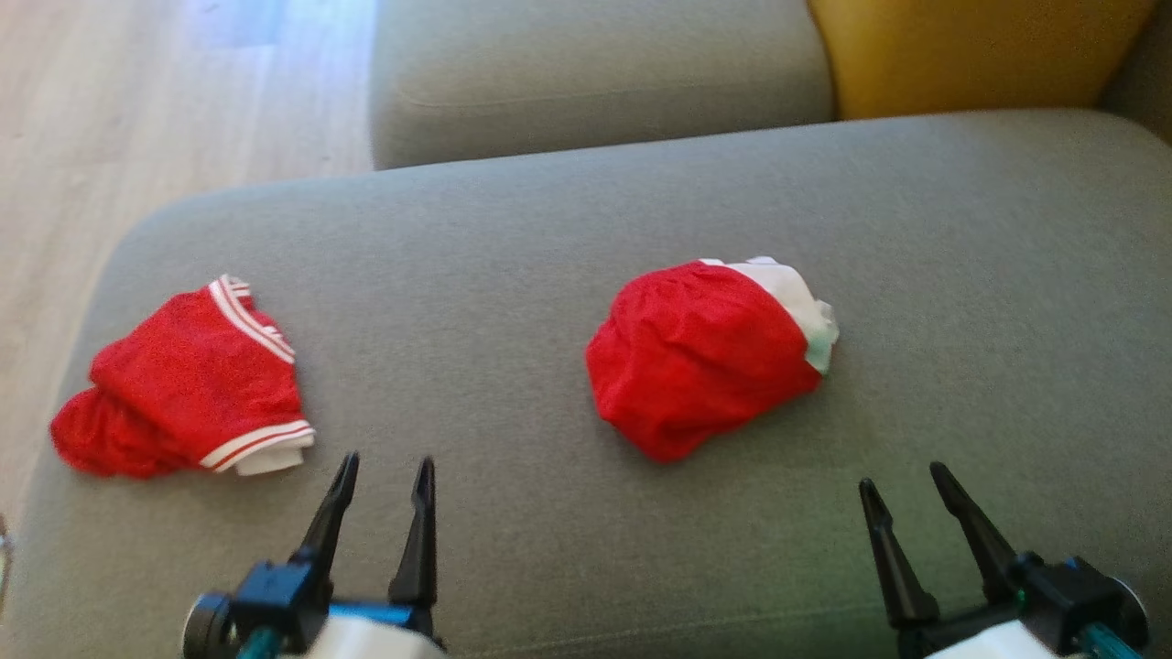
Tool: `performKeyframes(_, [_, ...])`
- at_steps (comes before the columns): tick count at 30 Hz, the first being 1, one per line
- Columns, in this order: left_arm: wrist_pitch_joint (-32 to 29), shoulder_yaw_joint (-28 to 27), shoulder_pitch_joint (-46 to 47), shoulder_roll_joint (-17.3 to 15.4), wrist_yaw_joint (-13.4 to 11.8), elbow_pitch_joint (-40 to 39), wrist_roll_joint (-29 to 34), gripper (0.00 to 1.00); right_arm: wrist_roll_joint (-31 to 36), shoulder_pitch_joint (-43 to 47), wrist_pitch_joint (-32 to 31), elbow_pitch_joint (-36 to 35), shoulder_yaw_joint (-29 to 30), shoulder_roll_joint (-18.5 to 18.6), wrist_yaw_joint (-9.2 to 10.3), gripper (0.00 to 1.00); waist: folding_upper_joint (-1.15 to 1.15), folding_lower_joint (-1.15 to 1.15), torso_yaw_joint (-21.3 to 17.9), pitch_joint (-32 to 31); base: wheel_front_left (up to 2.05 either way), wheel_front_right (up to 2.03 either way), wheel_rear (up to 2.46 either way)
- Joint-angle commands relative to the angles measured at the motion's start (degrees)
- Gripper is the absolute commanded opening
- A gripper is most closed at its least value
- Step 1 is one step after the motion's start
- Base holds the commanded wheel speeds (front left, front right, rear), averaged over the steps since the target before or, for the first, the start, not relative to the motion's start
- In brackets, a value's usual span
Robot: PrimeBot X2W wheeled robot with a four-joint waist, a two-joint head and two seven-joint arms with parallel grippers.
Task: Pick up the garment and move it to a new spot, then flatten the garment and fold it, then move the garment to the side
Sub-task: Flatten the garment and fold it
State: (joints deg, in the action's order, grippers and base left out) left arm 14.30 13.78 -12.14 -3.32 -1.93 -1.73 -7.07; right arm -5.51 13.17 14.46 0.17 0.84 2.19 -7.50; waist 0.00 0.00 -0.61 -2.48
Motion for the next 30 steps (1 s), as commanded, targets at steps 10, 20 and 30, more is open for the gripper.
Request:
performKeyframes(10, [0.68, 3.94, 24.76, 0.44, 4.58, 9.81, -1.42, 1.00, 0.88, -7.10, 0.54, -2.68, -5.07, 0.68, 0.01, 1.00, 0.00, 0.00, -8.61, 7.76, 0.00, 0.00, 0.00])
performKeyframes(20, [-12.61, 9.78, 49.59, 0.45, 6.47, 30.28, -5.73, 1.00, -0.18, -10.94, 0.54, -3.07, -7.70, 0.68, 0.01, 1.00, 0.00, 0.00, -14.16, 15.68, 0.00, 0.00, 0.00])
performKeyframes(30, [-20.24, 16.16, 65.08, 0.45, 4.73, 44.36, -14.14, 1.00, -0.77, -14.03, 0.54, -2.20, -11.30, 0.68, 0.01, 1.00, 0.00, 0.00, -18.00, 20.06, 0.00, 0.00, 0.00])
